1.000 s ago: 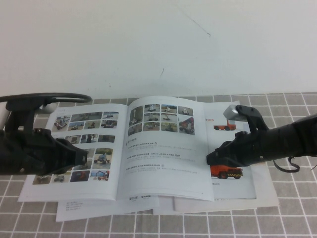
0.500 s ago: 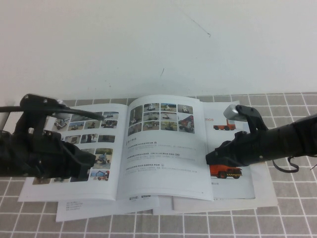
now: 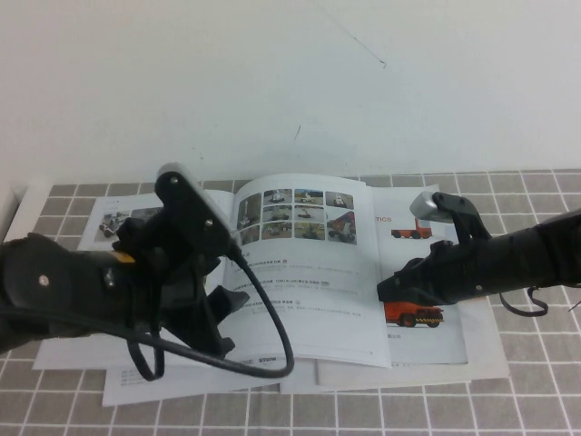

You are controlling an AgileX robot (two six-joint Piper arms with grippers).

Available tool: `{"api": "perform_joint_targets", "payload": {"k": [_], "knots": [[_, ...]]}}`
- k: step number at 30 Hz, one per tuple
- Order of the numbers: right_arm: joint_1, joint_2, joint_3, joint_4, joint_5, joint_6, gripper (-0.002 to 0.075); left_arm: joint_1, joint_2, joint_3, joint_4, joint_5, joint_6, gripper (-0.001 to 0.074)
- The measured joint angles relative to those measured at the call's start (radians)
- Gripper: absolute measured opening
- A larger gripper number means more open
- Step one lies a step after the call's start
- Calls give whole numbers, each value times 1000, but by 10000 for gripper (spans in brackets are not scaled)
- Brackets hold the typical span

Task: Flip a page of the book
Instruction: Open the closed book

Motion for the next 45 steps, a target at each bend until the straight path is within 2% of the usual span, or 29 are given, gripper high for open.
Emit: {"api": "perform_joint_targets", "payload": {"k": [3,7,17,37,45], "knots": [[0,0,0,0,0,0,-3,-45,31,0,43,-73,46,464],[0,0,0,0,2,0,-3,-72,110,0,59,-118,95,500],[-2,0,0,0,9,-1,-3,-102,286,0,61,-145,111,508],[-4,13,-2,-12,44,-5,-3,-102,293,-6,59,-232,119,510],[-6,31,-10,-5,68,-5,-3,-102,269,-6,-10,-260,117,510]]}}
